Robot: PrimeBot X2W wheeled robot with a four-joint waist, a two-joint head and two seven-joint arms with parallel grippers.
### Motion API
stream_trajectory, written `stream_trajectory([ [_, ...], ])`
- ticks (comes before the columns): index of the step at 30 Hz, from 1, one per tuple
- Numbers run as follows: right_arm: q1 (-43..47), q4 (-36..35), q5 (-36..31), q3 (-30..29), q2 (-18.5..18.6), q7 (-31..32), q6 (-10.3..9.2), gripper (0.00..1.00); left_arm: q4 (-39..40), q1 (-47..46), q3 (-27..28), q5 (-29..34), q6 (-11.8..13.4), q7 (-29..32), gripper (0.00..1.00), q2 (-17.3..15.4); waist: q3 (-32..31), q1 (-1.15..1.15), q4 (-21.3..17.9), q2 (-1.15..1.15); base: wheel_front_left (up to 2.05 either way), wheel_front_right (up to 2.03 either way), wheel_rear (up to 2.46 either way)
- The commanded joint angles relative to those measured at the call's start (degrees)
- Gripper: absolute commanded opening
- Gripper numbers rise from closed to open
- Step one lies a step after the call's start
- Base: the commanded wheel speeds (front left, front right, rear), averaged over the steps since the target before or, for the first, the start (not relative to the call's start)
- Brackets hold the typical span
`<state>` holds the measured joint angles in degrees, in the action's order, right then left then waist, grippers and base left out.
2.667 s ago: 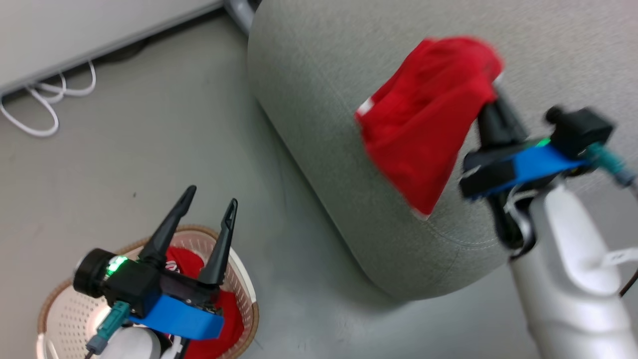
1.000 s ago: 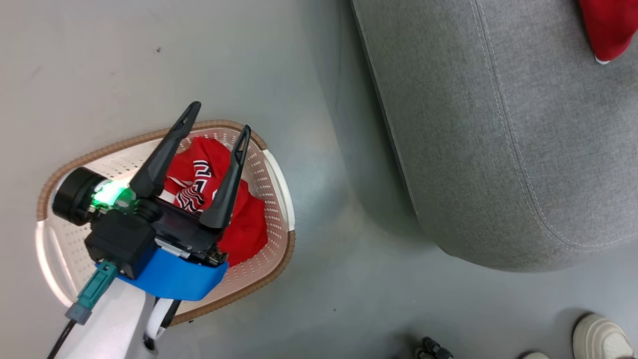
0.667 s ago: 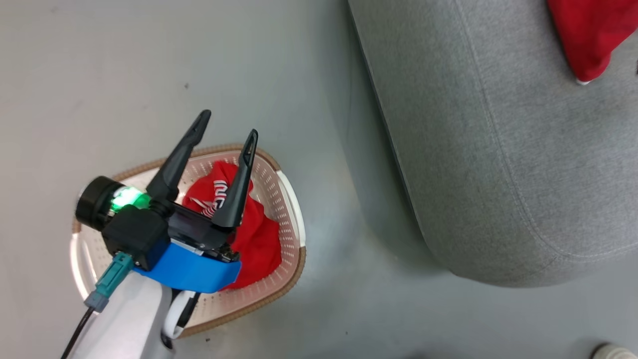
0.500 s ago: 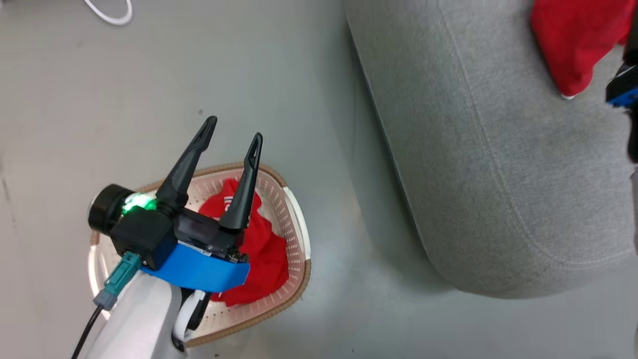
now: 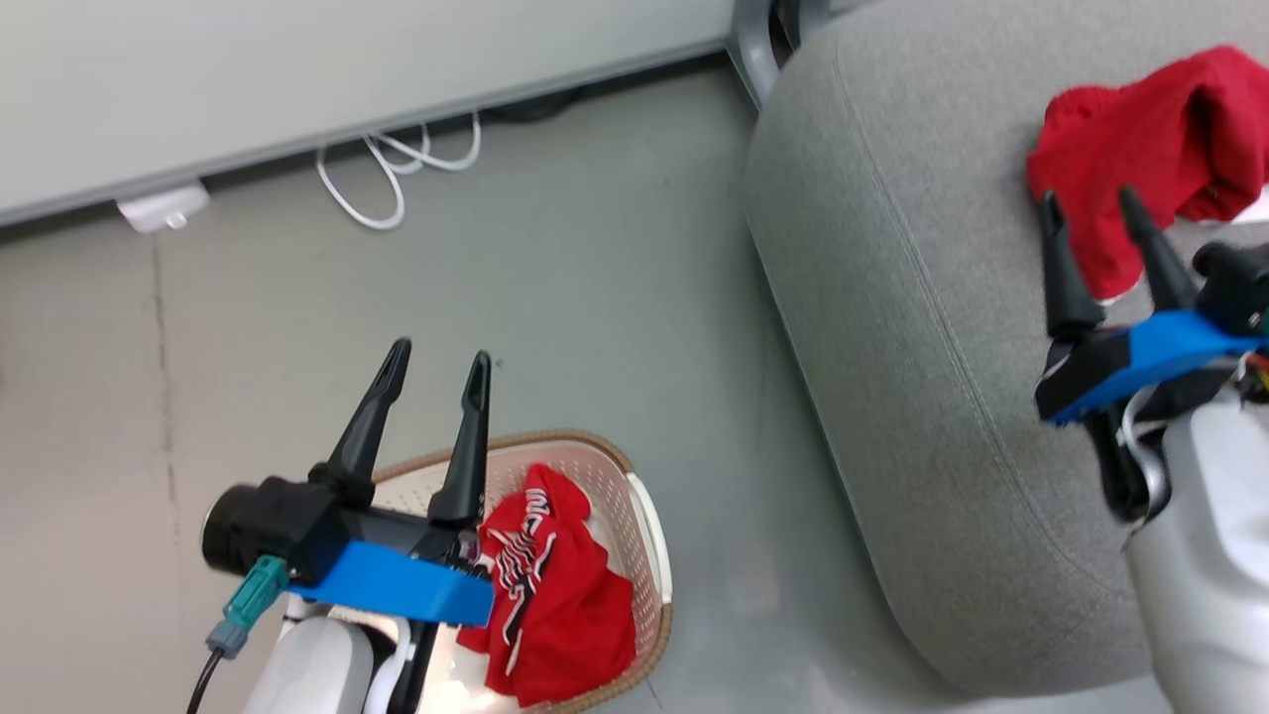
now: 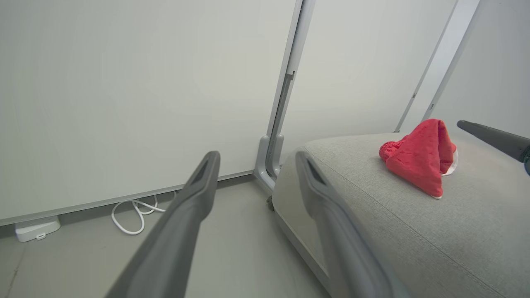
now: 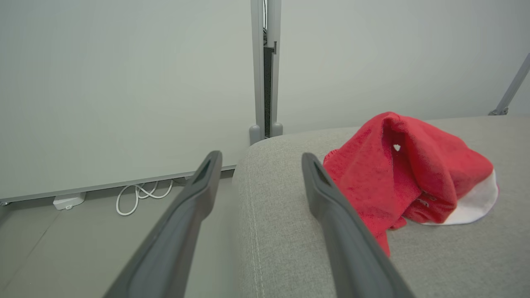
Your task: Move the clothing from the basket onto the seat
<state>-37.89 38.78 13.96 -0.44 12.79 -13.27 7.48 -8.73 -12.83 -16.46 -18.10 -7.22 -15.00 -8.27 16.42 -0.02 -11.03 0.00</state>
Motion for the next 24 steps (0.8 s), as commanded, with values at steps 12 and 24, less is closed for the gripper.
stream_trajectory([
  [12,20.17,-19.27,-5.62,2.40,-4.44,2.11,0.03,1.00,-4.04,7.52,7.43,0.46,-0.29,-0.24,1.00,2.70,-11.12,0.02,5.51,0.00,0.00,0.00,0.00],
  [24,33.31,-28.00,-9.12,0.41,-9.67,1.56,0.03,1.00,-5.76,11.81,13.03,1.06,-0.30,-0.22,1.00,3.58,-15.26,0.02,11.07,0.00,0.00,0.00,0.00],
])
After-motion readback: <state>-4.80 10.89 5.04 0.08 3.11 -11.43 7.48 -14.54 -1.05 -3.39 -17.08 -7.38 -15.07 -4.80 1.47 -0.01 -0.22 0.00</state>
